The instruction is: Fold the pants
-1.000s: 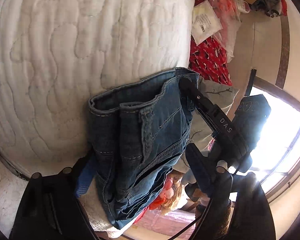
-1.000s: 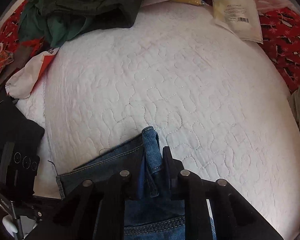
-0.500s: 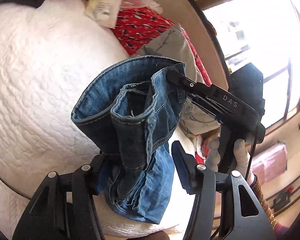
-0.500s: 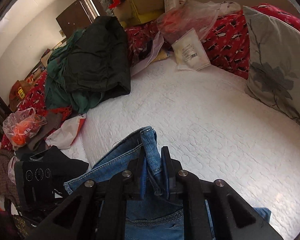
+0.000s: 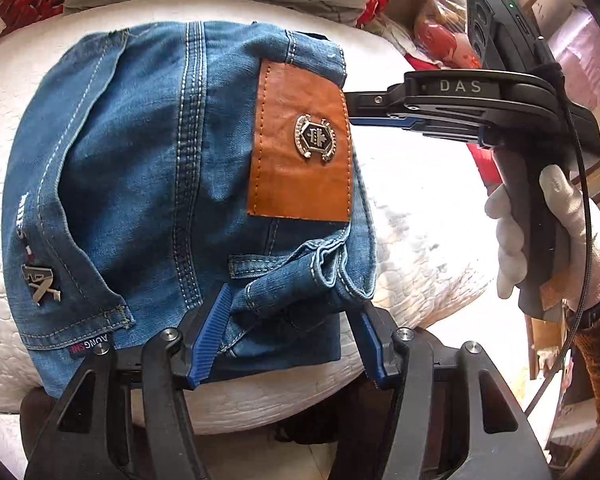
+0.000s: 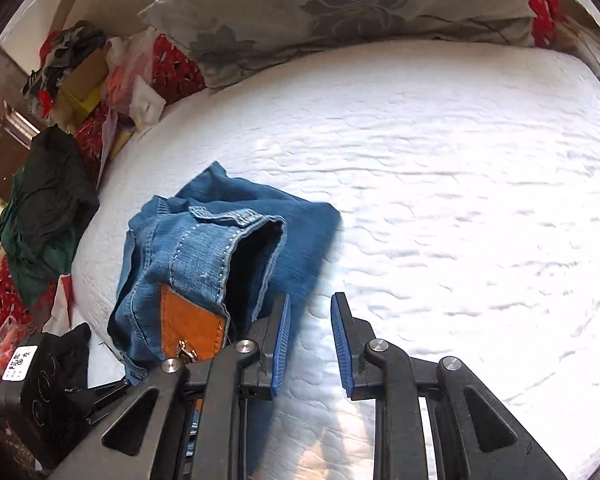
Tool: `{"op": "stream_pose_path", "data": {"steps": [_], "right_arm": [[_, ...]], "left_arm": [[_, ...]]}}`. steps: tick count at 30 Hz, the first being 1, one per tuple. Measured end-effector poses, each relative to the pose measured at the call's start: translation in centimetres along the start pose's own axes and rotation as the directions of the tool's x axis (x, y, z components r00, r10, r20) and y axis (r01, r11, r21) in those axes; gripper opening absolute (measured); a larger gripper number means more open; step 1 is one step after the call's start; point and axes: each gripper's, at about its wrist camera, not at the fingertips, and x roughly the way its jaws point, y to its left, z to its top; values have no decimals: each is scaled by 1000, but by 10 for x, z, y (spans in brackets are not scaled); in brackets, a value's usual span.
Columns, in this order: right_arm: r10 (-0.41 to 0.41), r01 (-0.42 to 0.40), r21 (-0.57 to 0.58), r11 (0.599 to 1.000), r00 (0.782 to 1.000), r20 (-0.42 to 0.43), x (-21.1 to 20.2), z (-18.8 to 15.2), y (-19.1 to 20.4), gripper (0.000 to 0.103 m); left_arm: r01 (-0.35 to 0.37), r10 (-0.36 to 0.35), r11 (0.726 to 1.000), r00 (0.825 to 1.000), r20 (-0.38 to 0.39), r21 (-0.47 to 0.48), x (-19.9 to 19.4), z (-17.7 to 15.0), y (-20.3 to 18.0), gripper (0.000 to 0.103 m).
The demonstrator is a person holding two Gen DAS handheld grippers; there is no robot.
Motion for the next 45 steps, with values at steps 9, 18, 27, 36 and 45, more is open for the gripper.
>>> {"op": "stream_pose_path", "data": {"steps": [9,18,27,36,45], "right_arm": [[158,-188,154,970,969,192,-47,-17,-21,54],[193,-235,246,940,964,181,7,4,3,57],[268,-305,114,946,929,256,-13,16,26,7],[228,-284,359,889,955,191,14,-34,-30,28],[291,-308,310,900,951,102,7,-103,2,34]], "left_arm": [[219,-208,950,976,71,-225,-85,-7,64,59],[318,-270,798,948,168,-511,-67,92,172,80],[242,-205,865,970,131,-440,-24,139,150,82],[275,-235,852,961,144,-446,-50,124,156,82],[189,-193,882,981,35,-431,-68,7,139,82]]}}
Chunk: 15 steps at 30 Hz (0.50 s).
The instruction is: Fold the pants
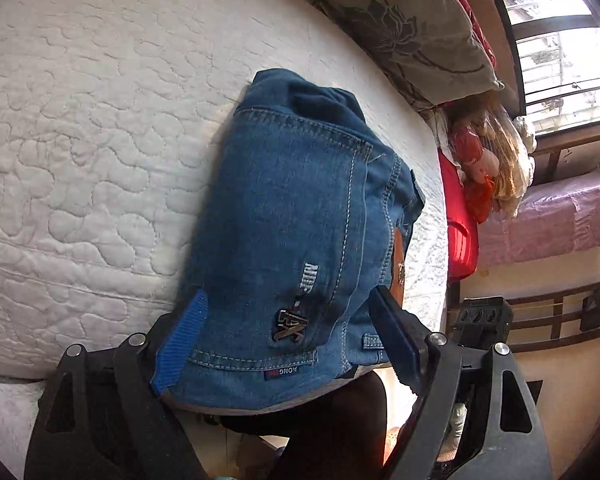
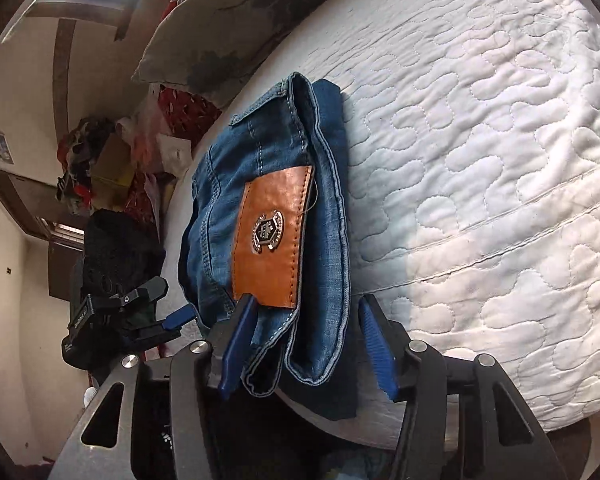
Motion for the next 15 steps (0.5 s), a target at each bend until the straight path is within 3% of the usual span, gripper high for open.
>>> {"op": "stream_pose_path", "data": {"steps": [1,4,8,10,11,13,15], "right_arm": [[16,-16,-10,1000,1000,-10,1,-4,6,16],[29,-27,-80,996,999,24,-12,-21,24,14],[-110,109,-96,989,994,-2,5,-36,1,14],[-71,71,-40,997,997,10,2,-35,-5,18],[-54,54,-14,998,998,21,-3,-34,-4,26],[-35,36,-21,999,998,48,-16,-31,3,30],[-33,35,-22,999,995,92,-29,-24,5,41]], "left_arm": [[-16,16,1000,1000,7,19,-2,-6,-3,82],[-91,89,991,996,26,101,-2,-20,-10,82],[-170,172,981,985,-12,89,17,-20,9,82],[-118,118,993,993,-17,20,13,-18,19,82],[-90,90,996,996,-7,1,6,-17,20,82],[-45,45,999,999,30,-8,-9,-16,18,82],[-8,8,1000,998,67,-3,-22,-10,14,82]]}}
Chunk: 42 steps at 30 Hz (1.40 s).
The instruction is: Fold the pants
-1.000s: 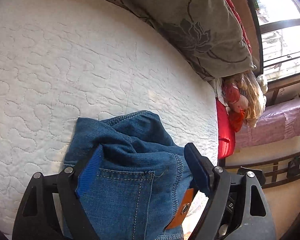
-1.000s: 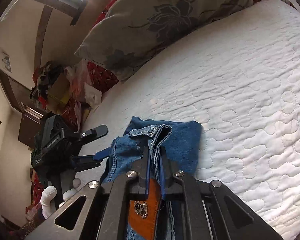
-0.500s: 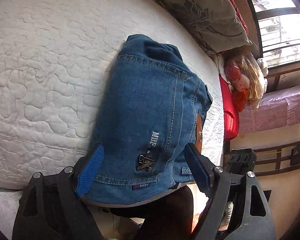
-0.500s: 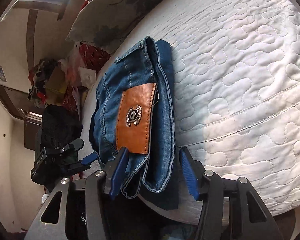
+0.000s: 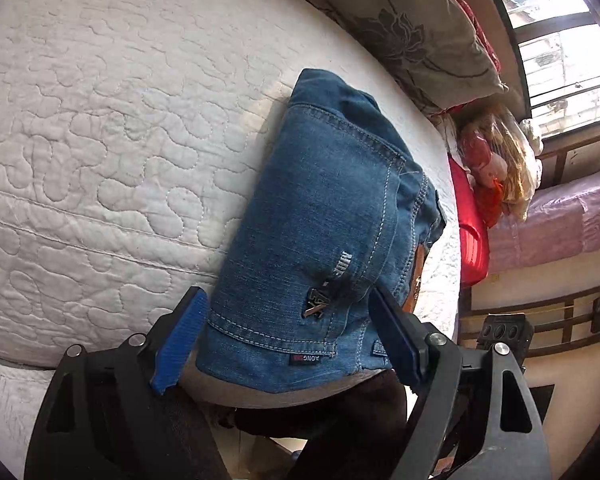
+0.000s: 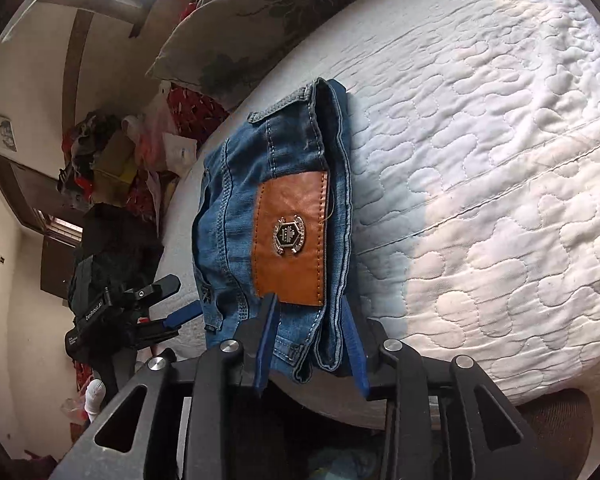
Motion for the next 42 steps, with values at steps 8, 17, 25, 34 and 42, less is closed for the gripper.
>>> {"op": "stream_pose_path", "data": {"steps": [8,17,25,34,42], "right_arm": [[-34,29,47,998,994,107,1,51,-2,50],[-204,205,-11,979,977,57,54,93,-3,49],[25,-27,78,997,1000,19,36,57,-29,58],[127,-127,81,989,992,7,63,45,-15,55],[-20,22,-88,996,999,33,57,44,38,43]], "left_arm": [[33,-34,999,999,15,39,19,60,-40,82],[-105,109,984,994,-17,144,73,100,-74,82],[57,-55,997,997,-58,43,29,77,-16,83],[141,-144,989,986,-78,-47,49,50,0,96],[336,-335,935,942,24,-116,26,45,-3,95]]}}
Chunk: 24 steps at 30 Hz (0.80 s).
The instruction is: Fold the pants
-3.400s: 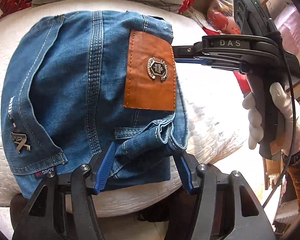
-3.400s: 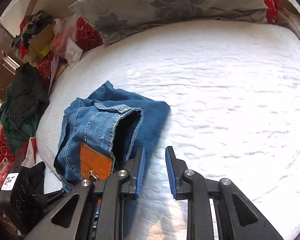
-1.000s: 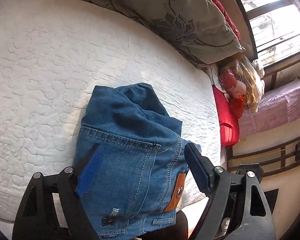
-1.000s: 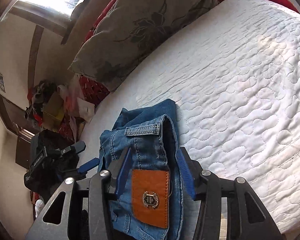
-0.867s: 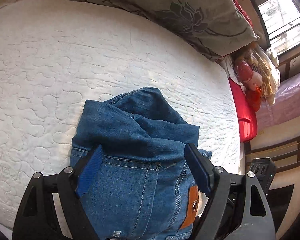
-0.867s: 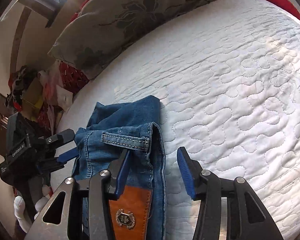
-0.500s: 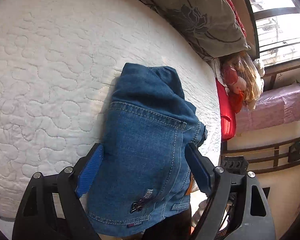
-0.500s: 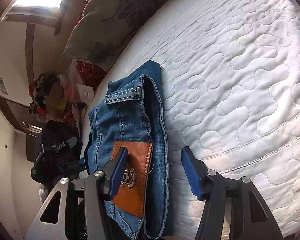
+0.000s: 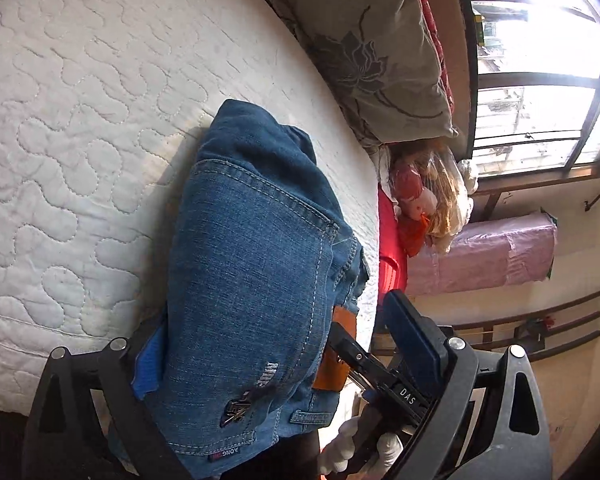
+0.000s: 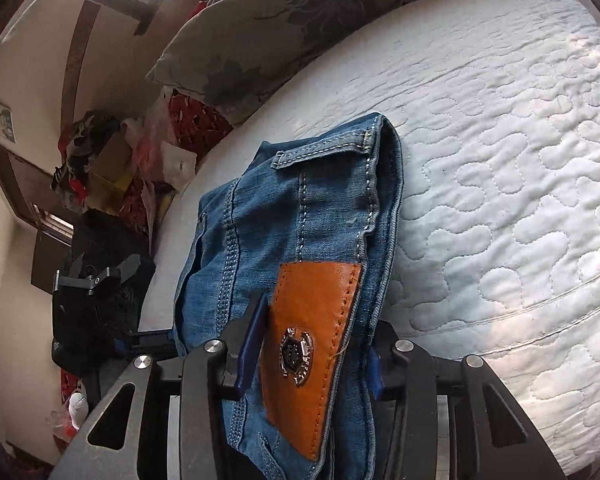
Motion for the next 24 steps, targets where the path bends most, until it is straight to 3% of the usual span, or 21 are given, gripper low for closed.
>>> {"op": "stream_pose_path", "data": {"steps": [2,7,10,12,13,15,16,18,21,24], "right_arm": [[11,-10,-47,999,1000,11,-1,7,18,43],[48,-45,-121,992,999,22,16,42,63,43],[90,-81,-166,983,995,48,29,71,93,43],[91,-74,-206,976,993,71,43,91,110,47],[52,-36,-220,975,997,64,56,100,114,49],[-80,87,-227,970,996,40,82,112,108,51],[-130,134,-206,969,991,35,89,115,102,52],[-98,102,-158,982,995,36,87,111,86,52],[-137,143,-180,973,990,45,79,94,78,53],[-193,193,-221,956,981,20,76,73,79,59]], "left_arm": [[34,-35,999,999,16,13,-5,6,-10,95],[3,-12,996,994,107,88,-28,38,-32,96],[28,-42,996,983,178,82,-54,68,-35,96],[-9,-15,995,972,234,99,-70,93,-35,96],[-90,60,991,963,262,103,-74,106,-32,96],[-324,287,944,903,320,68,-82,127,-23,96],[-344,311,938,895,319,52,-88,132,-14,96],[-333,302,942,891,339,35,-104,129,1,96],[-438,385,897,842,377,62,-107,114,2,96],[-517,446,851,805,390,94,-97,93,-1,96]]}}
